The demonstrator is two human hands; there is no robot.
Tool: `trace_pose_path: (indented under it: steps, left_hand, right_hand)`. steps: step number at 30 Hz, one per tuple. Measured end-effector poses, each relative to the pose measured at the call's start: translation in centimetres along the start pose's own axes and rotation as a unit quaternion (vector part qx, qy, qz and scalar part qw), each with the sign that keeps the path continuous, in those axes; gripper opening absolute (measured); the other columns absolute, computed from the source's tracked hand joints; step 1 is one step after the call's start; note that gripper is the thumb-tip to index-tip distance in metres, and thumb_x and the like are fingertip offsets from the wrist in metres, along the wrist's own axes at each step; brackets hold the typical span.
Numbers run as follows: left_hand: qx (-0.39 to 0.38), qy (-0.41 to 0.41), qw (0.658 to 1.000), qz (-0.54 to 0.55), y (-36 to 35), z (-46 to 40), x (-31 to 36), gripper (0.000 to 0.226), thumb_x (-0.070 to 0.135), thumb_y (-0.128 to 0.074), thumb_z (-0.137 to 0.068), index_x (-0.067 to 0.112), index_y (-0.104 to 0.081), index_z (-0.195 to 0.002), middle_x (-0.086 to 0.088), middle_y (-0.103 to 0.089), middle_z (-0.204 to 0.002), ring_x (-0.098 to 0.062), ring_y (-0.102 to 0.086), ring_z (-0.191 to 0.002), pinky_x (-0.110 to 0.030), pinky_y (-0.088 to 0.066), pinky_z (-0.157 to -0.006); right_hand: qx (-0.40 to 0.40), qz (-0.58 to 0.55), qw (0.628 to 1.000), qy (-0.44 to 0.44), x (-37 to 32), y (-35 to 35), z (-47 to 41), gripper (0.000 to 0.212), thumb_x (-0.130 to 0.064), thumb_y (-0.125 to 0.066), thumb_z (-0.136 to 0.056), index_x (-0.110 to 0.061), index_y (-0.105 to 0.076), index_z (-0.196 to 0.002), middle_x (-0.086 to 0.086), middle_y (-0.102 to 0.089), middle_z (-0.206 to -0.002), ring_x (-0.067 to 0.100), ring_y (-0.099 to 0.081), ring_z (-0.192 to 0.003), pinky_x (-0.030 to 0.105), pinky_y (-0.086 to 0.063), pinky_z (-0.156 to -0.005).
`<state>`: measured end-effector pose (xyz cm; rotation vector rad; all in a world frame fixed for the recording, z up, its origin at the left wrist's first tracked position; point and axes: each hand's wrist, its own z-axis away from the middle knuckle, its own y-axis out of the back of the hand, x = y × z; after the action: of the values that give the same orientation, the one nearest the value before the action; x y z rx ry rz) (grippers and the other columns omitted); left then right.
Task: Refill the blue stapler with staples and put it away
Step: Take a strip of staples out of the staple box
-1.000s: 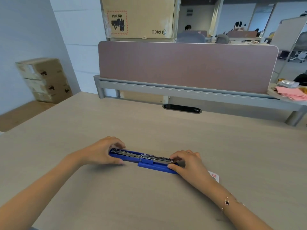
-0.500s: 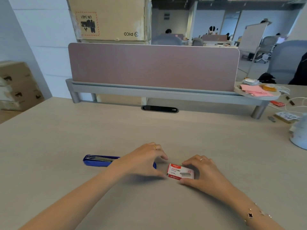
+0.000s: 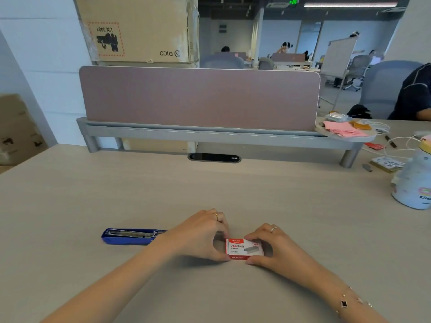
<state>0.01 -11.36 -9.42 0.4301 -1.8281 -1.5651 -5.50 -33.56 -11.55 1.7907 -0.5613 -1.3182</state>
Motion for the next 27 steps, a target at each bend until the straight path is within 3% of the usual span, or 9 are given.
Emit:
trace_pose_path:
  steps: [10, 14, 19, 27]
  left_hand:
    - [-0.014, 0.029, 0.999, 0.001, 0.4, 1.2, -1.1, 0.034, 0.052, -0.069, -0.072, 0.026, -0.068, -0.095, 0.016, -0.058, -0.102, -0.004, -0.048, -0.094, -0.022, -0.044, -0.080]
    - [-0.022, 0.034, 0.999, -0.003, 0.7, 1.1, -0.9, 0.035, 0.052, -0.070, -0.071, 0.027, -0.068, -0.095, 0.016, -0.057, -0.104, -0.005, -0.047, -0.096, -0.024, -0.044, -0.082]
    - [-0.035, 0.031, 0.999, 0.007, 0.7, 1.0, -0.9, 0.049, 0.063, -0.068, -0.068, 0.035, -0.062, -0.108, 0.019, -0.051, -0.111, -0.002, -0.043, -0.102, -0.024, -0.043, -0.087]
    - [-0.006, 0.004, 0.999, 0.044, 0.9, 0.5, -0.2, 0.017, 0.040, -0.067, -0.082, 0.028, -0.068, -0.094, 0.016, -0.056, -0.107, -0.001, -0.047, -0.100, -0.031, -0.046, -0.088]
  right_hand:
    - [0.005, -0.001, 1.000, 0.005, 0.4, 0.3, 0.0, 0.045, -0.036, -0.073, -0.073, -0.030, -0.058, -0.114, -0.013, -0.054, -0.106, -0.004, -0.042, -0.104, 0.001, -0.031, -0.086]
    - [0.009, 0.006, 1.000, 0.008, 0.5, 0.3, 0.0, 0.045, -0.036, -0.073, -0.073, -0.030, -0.057, -0.114, -0.014, -0.054, -0.106, -0.003, -0.042, -0.104, 0.001, -0.031, -0.084]
    - [0.017, 0.015, 1.000, 0.015, 0.4, 0.1, -0.1, 0.044, -0.037, -0.072, -0.074, -0.029, -0.057, -0.114, -0.013, -0.054, -0.106, -0.002, -0.043, -0.102, 0.004, -0.033, -0.085]
    - [0.021, 0.018, 1.000, 0.012, 0.3, 0.0, 0.1, 0.044, -0.034, -0.072, -0.075, -0.026, -0.057, -0.115, -0.008, -0.055, -0.108, 0.002, -0.044, -0.102, 0.002, -0.031, -0.084]
